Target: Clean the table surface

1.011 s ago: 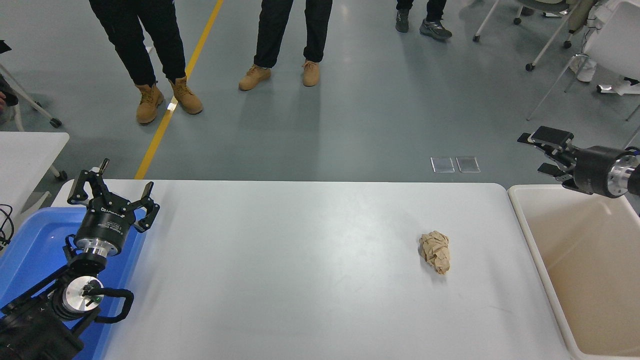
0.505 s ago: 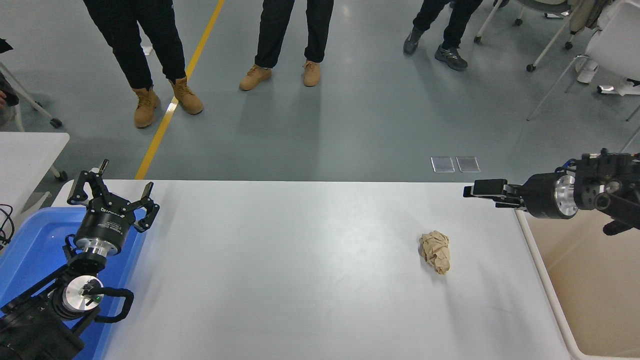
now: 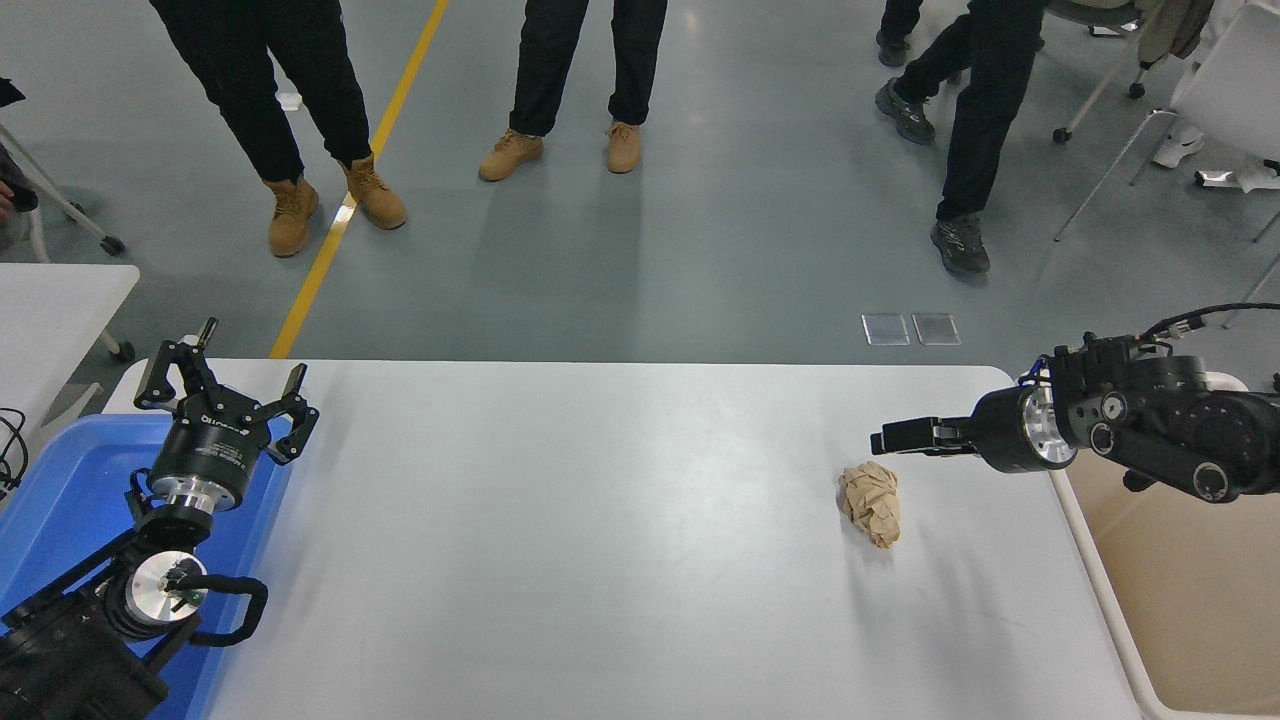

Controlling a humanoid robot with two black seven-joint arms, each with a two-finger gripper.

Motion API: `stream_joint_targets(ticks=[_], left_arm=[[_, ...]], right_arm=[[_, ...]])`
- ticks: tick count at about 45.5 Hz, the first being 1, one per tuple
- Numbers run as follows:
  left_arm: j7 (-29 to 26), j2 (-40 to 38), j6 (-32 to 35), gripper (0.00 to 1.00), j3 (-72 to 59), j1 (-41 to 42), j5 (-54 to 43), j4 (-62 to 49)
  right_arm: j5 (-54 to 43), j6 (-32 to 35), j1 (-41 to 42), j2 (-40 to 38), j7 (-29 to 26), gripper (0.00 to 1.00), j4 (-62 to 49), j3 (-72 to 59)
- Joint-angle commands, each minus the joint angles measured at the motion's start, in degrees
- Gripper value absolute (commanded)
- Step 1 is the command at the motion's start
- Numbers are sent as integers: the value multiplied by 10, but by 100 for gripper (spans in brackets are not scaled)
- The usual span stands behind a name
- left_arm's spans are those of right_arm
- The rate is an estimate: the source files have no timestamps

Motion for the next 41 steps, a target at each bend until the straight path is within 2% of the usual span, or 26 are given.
stream_joint_targets(ticks=[1,11,28,34,41], left_arm=[[0,0,0,99,0,0,0,0],[0,0,0,99,0,0,0,0],[0,0,0,99,0,0,0,0],[0,0,0,99,0,0,0,0],[0,0,0,99,0,0,0,0]], right_arm=[[0,-8,-7,19,0,98,-17,-12],[0,-16,-18,55,0,98,-19,-14],[0,-58,-61,75,-1,98,-76,-15],[3,-99,-75,85,-1,98,-106,-15],[6,-101,-83,87,-1,98,-101,-15]])
